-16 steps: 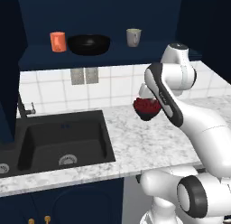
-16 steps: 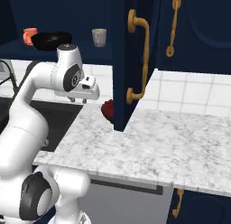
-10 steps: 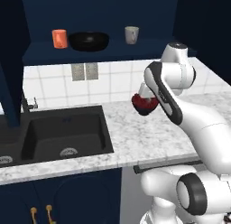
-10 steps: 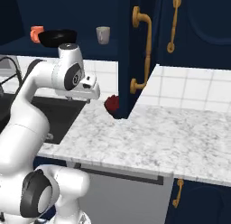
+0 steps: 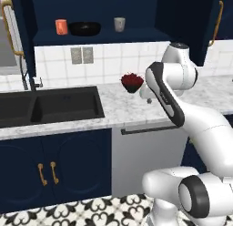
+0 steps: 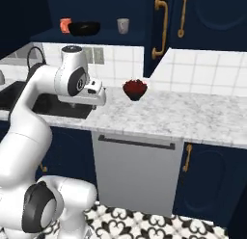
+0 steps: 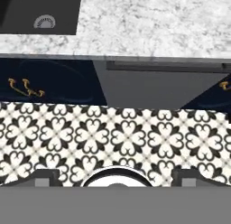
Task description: Gather all objects into one cabinet and sort the glasses and bowls to opposite sides.
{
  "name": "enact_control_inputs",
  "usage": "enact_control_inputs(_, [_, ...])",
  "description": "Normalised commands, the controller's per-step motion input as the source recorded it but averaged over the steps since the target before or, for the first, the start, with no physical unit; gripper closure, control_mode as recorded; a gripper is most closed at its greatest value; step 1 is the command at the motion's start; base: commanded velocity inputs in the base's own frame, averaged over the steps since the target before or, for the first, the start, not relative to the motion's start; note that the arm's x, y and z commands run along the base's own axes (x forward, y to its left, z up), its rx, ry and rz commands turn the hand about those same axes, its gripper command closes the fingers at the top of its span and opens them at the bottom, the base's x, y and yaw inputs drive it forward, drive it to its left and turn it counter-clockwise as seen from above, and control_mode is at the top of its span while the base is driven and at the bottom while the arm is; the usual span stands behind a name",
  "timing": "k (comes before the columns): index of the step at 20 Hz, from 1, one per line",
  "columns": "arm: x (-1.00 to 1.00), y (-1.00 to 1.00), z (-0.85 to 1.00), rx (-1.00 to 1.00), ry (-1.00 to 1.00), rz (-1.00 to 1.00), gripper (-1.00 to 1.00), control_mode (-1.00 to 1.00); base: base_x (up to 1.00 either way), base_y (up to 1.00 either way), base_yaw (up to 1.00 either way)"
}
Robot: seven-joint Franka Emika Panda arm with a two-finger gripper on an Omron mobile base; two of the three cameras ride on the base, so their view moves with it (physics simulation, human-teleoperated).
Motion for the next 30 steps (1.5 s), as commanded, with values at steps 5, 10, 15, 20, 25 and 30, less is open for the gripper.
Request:
enact_control_inputs(5, [0.00,0.00,0.00,0.00,0.00,0.00,-1.00,1.00,-0.91,-0.09,-0.48])
enact_control_inputs(10, [0.00,0.00,0.00,0.00,0.00,0.00,-1.00,1.00,-1.00,-0.03,-0.40])
enact_control_inputs(15, [0.00,0.00,0.00,0.00,0.00,0.00,-1.00,1.00,-0.68,-0.40,-0.53])
enact_control_inputs(20, [0.00,0.00,0.00,0.00,0.00,0.00,-1.00,1.00,-0.49,-0.06,-0.58])
enact_control_inputs(25, [0.00,0.00,0.00,0.00,0.00,0.00,-1.00,1.00,-0.48,0.10,-0.54])
enact_control_inputs(30, [0.00,0.00,0.00,0.00,0.00,0.00,-1.00,1.00,-0.50,0.06,-0.52])
